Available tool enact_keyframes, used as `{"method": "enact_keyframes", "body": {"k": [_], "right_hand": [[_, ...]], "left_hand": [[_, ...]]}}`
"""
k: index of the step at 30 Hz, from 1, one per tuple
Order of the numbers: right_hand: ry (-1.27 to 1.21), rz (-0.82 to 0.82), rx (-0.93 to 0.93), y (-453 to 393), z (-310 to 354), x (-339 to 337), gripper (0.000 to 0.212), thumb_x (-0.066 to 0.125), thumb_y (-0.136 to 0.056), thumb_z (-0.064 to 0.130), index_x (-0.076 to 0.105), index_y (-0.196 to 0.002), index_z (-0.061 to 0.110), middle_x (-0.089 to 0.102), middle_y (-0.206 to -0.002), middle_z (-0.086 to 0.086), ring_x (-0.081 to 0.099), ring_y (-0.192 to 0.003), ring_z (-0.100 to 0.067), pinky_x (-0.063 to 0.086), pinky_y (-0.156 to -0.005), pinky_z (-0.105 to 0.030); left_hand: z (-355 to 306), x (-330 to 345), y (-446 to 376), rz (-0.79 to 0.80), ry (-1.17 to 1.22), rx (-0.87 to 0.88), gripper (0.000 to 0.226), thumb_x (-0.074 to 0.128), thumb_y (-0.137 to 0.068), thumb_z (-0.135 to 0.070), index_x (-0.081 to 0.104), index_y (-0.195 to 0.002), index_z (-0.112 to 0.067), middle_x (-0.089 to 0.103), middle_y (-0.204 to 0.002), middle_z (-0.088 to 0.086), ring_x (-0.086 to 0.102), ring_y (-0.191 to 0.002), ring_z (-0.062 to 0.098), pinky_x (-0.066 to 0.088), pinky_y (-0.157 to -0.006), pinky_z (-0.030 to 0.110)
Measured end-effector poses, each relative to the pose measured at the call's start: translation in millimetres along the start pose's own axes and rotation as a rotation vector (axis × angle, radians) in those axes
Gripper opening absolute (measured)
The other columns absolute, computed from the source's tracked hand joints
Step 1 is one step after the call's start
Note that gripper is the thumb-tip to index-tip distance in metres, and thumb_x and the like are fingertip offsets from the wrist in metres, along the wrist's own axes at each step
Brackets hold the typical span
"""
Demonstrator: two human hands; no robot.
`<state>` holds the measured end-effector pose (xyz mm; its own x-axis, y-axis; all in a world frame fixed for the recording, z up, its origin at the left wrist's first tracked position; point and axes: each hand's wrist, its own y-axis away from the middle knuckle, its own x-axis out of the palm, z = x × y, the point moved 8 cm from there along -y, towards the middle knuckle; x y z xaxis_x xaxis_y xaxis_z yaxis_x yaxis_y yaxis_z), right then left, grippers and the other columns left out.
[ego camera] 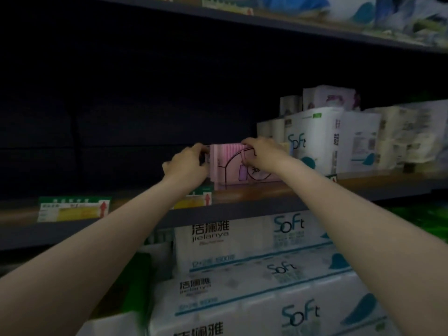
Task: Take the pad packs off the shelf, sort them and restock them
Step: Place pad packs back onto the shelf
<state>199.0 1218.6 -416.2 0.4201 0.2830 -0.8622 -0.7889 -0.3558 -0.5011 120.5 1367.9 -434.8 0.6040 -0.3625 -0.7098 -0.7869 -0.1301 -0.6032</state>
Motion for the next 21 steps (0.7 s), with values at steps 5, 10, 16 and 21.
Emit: {"method": "enact_keyframes", "body": {"k": [5,10,16,21], "right_hand": [[0.005,-0.054,0.097,-17.8,1.2,7.1,0.053,0.058,-0.091,0.02,0.037,-0.141,0.022,0.04,-0.138,-0.011,0.047,-0.12,-0.031,0.042,-0.081,-0.033],[-0.054,-0.077,0.164,-4.1,-0.3,-1.0,0.051,0.056,-0.091,0.02,0.038,-0.139,0.016,0.033,-0.142,-0.015,0.044,-0.124,-0.035,0.043,-0.094,-0.039],[-0.094,-0.489,-0.119,131.4,60.1,-19.2,0.041,0.037,-0.092,0.027,0.053,-0.119,0.001,0.055,-0.122,-0.021,0.048,-0.114,-0.03,0.032,-0.093,-0.034],[-0.293,-0.174,-0.442,255.1,110.2,118.6,0.022,0.053,-0.084,0.011,0.06,-0.102,0.002,0.056,-0.108,-0.019,0.054,-0.096,-0.026,0.038,-0.081,-0.024]], "left_hand": [[9.0,-12.6,2.9,-0.212,0.079,-0.021,0.032,0.051,-0.092,-0.019,0.051,-0.124,-0.017,0.053,-0.122,0.009,0.051,-0.112,0.028,0.035,-0.097,0.043],[-0.2,-37.0,55.0,-0.479,0.065,0.243,0.027,0.051,-0.088,-0.008,0.054,-0.114,-0.012,0.051,-0.113,0.008,0.046,-0.107,0.024,0.026,-0.091,0.031],[19.3,23.5,186.1,-0.207,-0.07,0.594,0.024,0.044,-0.077,-0.008,0.054,-0.098,-0.006,0.055,-0.097,0.017,0.04,-0.091,0.023,0.025,-0.075,0.029],[97.2,125.1,308.3,0.22,-0.171,0.598,0.025,0.045,-0.072,-0.013,0.057,-0.093,-0.011,0.06,-0.092,0.013,0.043,-0.087,0.023,0.028,-0.072,0.034]]}}
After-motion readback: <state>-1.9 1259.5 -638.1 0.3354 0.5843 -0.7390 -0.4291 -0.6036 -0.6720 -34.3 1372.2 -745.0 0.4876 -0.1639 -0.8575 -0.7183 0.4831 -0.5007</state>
